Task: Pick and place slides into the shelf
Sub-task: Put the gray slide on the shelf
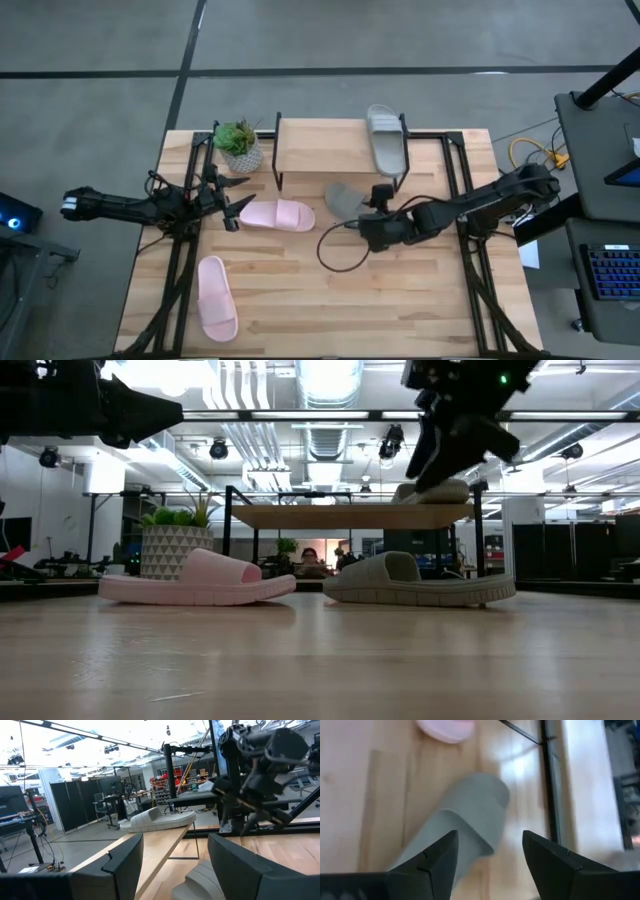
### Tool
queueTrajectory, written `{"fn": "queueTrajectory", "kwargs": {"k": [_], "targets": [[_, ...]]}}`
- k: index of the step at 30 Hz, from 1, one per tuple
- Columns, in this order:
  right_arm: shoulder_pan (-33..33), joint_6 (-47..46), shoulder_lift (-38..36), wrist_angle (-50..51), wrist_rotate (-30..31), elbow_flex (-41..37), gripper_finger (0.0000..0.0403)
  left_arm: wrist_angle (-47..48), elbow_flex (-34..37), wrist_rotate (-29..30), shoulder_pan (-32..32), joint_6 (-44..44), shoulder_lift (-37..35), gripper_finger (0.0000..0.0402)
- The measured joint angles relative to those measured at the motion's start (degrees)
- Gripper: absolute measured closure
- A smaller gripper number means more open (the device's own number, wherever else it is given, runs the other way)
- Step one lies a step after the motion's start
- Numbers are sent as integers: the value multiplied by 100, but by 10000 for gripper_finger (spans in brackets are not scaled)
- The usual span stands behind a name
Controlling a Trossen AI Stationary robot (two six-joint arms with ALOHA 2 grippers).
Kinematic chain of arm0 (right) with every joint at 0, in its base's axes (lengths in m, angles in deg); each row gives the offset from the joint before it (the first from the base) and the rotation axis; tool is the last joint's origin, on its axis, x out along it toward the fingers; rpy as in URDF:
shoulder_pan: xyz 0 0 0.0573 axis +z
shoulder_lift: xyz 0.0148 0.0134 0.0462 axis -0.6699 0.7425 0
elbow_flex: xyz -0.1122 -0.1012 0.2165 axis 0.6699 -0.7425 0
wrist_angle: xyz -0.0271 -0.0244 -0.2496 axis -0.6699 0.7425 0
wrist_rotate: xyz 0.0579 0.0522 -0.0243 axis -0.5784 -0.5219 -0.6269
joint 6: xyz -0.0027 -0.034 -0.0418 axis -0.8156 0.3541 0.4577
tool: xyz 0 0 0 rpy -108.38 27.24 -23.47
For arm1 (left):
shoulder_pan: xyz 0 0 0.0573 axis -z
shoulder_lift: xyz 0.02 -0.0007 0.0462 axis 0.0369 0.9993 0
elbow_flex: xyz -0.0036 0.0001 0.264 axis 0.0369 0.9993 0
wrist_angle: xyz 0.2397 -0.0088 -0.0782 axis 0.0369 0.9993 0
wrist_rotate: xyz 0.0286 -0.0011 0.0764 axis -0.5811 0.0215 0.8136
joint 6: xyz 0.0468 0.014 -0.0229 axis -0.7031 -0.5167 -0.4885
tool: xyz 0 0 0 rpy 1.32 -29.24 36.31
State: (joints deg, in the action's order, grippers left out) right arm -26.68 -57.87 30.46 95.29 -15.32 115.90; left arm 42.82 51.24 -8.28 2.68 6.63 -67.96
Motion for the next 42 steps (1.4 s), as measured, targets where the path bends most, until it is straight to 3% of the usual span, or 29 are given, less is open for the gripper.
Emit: {"fn": "queueTrajectory", "kwargs": {"k": [14,42], "targets": [[-113,676,2,-1639,-29,-1001,191,0,0,0,-2,0,9,194],[-424,1124,430,-2011,-264,-1095,191,0,0,0,-2,-4,9,194]]}}
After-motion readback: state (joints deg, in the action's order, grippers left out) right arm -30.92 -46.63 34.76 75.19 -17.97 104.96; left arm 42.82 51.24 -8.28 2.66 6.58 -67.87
